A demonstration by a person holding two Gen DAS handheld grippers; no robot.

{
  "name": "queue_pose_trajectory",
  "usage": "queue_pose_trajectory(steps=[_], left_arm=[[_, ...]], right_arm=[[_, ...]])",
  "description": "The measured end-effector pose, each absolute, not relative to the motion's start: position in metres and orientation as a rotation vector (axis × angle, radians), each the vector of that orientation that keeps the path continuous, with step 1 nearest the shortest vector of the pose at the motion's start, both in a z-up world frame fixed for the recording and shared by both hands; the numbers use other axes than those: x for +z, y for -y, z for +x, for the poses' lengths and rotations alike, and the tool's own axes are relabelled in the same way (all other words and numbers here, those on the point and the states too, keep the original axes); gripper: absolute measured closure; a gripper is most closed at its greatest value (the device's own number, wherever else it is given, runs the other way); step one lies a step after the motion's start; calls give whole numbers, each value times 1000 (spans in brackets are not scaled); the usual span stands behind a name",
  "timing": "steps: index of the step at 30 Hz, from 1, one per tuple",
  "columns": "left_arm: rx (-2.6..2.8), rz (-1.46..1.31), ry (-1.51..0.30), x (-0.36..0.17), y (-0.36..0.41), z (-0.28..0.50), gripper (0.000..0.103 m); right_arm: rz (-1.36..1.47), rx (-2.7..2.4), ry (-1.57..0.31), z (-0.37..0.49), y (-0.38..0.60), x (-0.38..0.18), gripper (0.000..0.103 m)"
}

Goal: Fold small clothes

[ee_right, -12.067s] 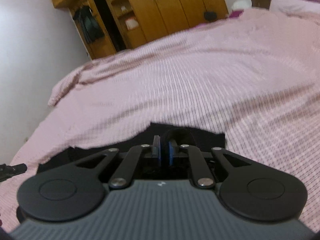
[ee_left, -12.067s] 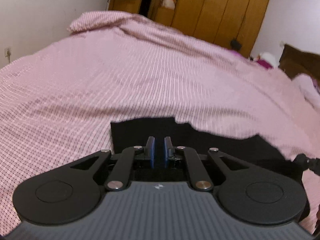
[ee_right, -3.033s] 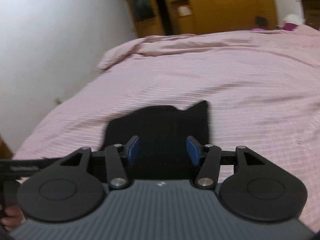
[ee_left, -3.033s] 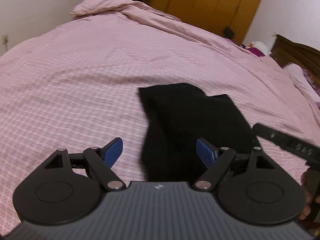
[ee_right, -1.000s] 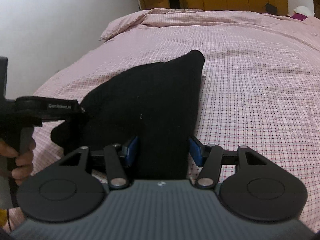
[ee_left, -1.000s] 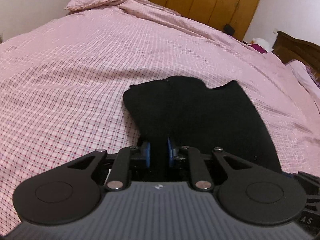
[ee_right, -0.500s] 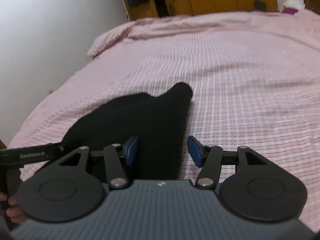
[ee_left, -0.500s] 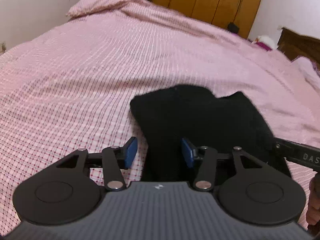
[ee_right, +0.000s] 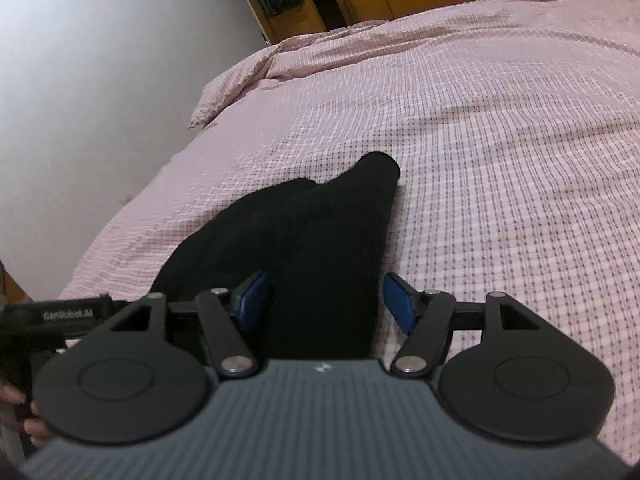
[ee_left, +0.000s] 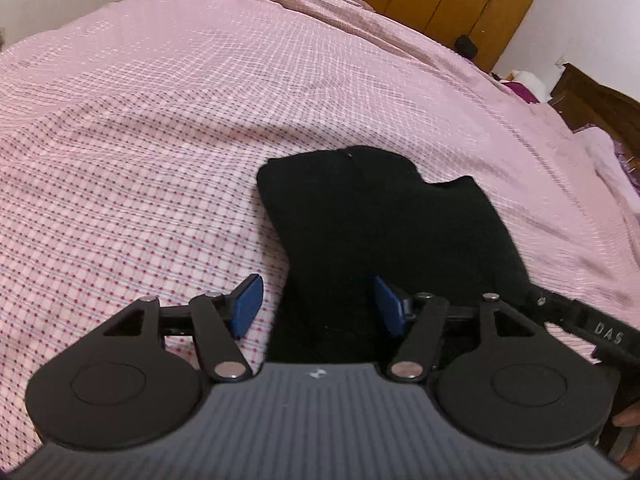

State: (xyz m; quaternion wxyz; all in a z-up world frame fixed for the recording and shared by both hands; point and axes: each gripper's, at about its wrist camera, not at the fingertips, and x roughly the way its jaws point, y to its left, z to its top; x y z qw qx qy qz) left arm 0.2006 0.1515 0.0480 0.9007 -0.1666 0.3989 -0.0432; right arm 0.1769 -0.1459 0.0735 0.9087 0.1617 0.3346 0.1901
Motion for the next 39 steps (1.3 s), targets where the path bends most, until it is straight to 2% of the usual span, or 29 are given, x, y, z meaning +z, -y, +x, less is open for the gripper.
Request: queue_pose_trajectory(steps=[2,5,6,8,17,23,24,25,27,28,29,30,31,35,39], left_arm=[[-109,-334,-824,50,-148,198,29],[-102,-303,-836,47,-142,200,24],[-92,-302,-842,45,-142,200,22],[-81,-311,-851,40,-143,203,21],[-99,-316,-851,31,-148,208,18],[-124,-347,-848,25,-152,212,18],[-136,-362,-842,23,-155,212,18],[-150,-376,-834,22,-157,212,19],[-193,-430,-817,20,-161,210,27],[-234,-484,-815,18,-164,210,45],[-258,-543,-818,16,-167,210,55],[-268,-578,-817,15,-168,210,59],[-272,-601,-810,15,-168,210,64],[-277,-592,-782,29,-163,202,70],[-305,-577,-771,48,-149,192,70]], right_arm=[[359,394,-709,178,149,70,30],[399,410,-750,184,151,60,29],[412,415,-758,186,151,56,25],[430,426,-776,190,150,50,20],[439,481,-792,200,150,38,15],[433,521,-788,213,142,39,16],[434,534,-790,215,140,40,23],[440,549,-796,218,137,40,25],[441,532,-805,221,131,44,36],[434,528,-799,221,130,46,41],[442,519,-794,221,130,50,49],[449,515,-794,221,130,53,55],[454,513,-793,221,130,59,57],[459,523,-780,216,131,79,61],[479,541,-767,208,140,100,62]])
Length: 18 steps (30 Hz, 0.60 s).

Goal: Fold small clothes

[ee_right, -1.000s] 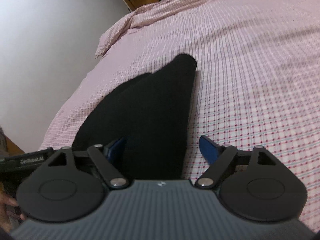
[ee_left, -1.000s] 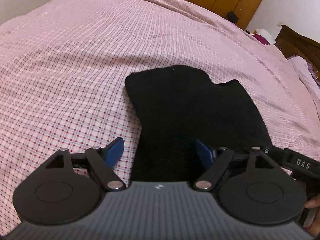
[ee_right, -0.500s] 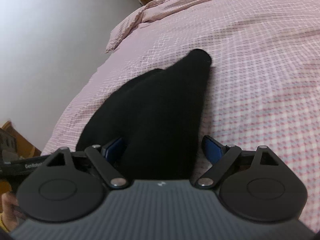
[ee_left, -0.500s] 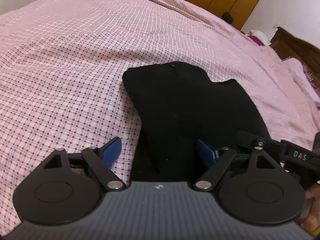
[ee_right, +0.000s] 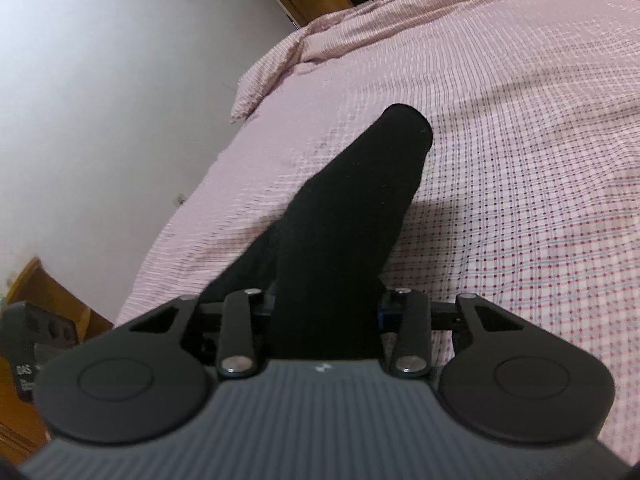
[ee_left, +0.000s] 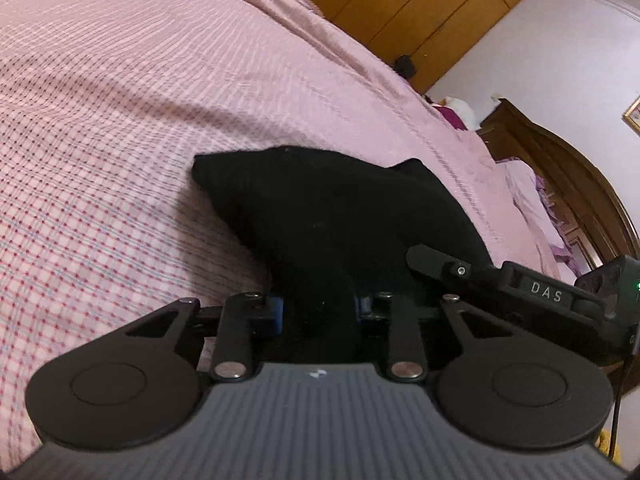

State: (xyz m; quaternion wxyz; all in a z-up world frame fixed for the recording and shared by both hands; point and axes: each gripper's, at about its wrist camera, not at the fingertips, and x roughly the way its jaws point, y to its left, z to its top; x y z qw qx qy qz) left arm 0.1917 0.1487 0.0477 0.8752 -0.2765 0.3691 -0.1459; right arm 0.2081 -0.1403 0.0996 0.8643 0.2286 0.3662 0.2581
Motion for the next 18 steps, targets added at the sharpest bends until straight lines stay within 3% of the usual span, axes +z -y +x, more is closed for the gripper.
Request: queue_pose_trajectory(steps=[12,18], left_arm=[[-423,-548,-799,66,-63,123,70],[-417,-417,-843,52,-20,106,70]], right_arm=[[523,483,-805,132,222,127,62],[479,401,-821,100,251,105,62]])
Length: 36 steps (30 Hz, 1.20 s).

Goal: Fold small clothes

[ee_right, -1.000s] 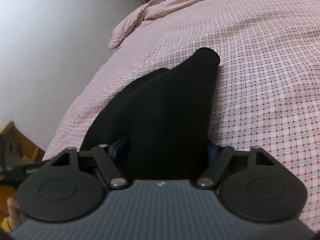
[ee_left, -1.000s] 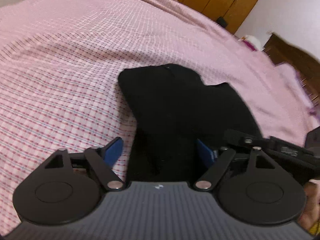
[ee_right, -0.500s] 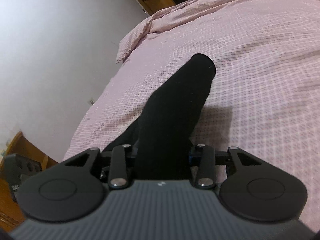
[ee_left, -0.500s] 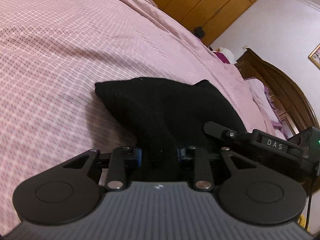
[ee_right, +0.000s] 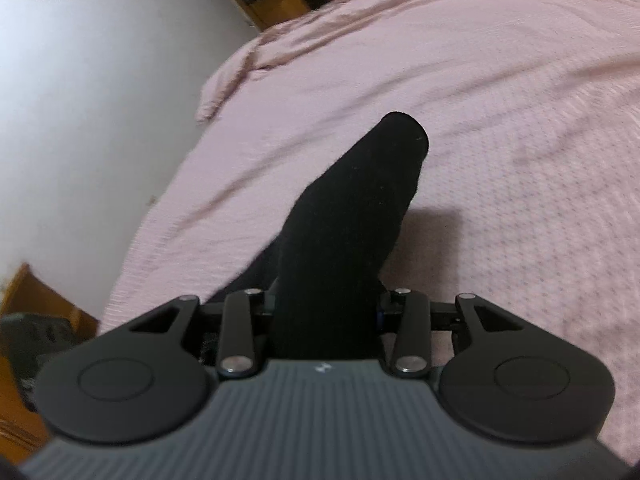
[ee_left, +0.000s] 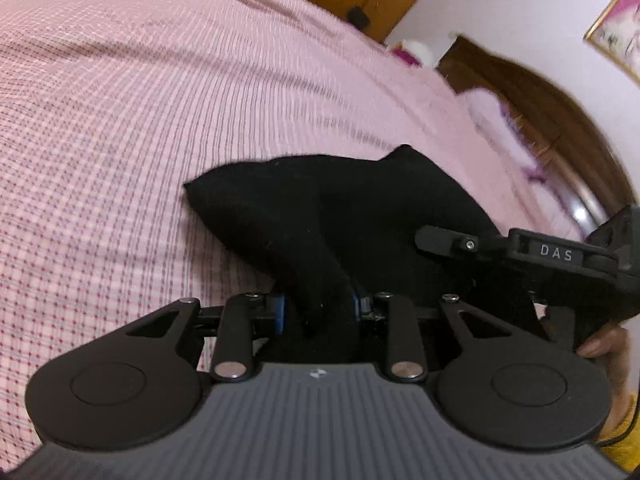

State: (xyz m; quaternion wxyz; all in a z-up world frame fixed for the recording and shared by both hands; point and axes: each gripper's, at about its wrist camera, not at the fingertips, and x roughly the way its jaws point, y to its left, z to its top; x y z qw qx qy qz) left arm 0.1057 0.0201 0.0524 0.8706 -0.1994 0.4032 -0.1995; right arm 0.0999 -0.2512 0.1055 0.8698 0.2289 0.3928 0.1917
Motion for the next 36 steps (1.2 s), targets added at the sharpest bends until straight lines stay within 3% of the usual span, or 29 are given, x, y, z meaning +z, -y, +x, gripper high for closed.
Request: queue_pose_trajectory(steps=[9,18,27,36], left_arm=[[-331,-284,-857,40,-1,90,60],[-223,-123,-775,54,10,94,51],[-183,-77,-827,30,11,113,40],[-162,-90,-809,52,8,93,38]], right_arm=[[466,320,-799,81,259,54,47],[271,219,-644,59,271,90,48],[307,274,-730,82,262,53,49],[276,234,-683,56,260,84,48]])
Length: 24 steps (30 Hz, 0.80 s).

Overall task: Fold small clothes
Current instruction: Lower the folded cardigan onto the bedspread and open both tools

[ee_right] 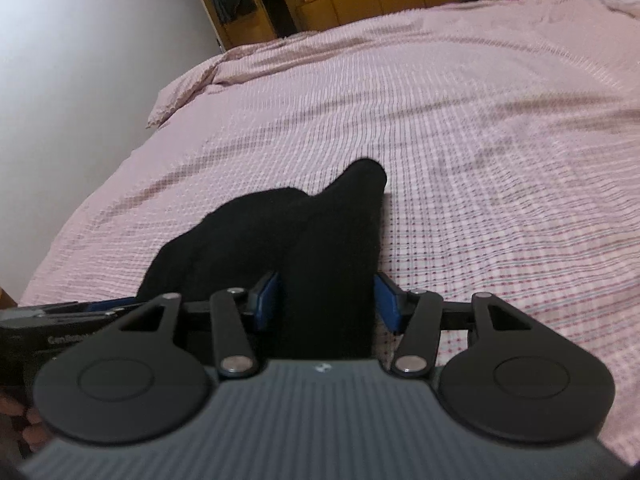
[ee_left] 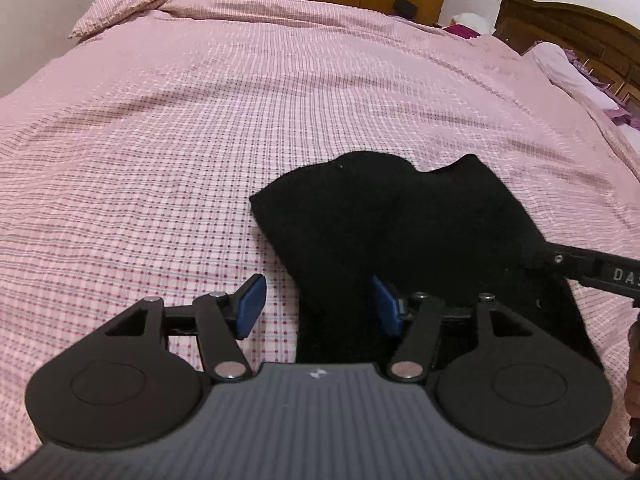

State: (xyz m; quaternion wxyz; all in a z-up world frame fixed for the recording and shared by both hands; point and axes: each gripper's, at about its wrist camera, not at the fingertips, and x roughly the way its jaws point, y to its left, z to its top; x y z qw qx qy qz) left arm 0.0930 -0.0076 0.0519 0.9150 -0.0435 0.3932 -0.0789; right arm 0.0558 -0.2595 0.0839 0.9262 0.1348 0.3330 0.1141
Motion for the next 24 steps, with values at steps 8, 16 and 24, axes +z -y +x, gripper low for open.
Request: queue_pose_trajectory(steps=[8,16,24], left_arm=[[-166,-143,-806,83,9,48,21],[-139,-135,-824,101,19,8,11],[-123,-80,-865,87,33,-20,8]], right_arm=[[260,238,-642,13,259,115,42],[274,229,-668,-26,259,131,31],[213,213,-740,-52,250,116,31]])
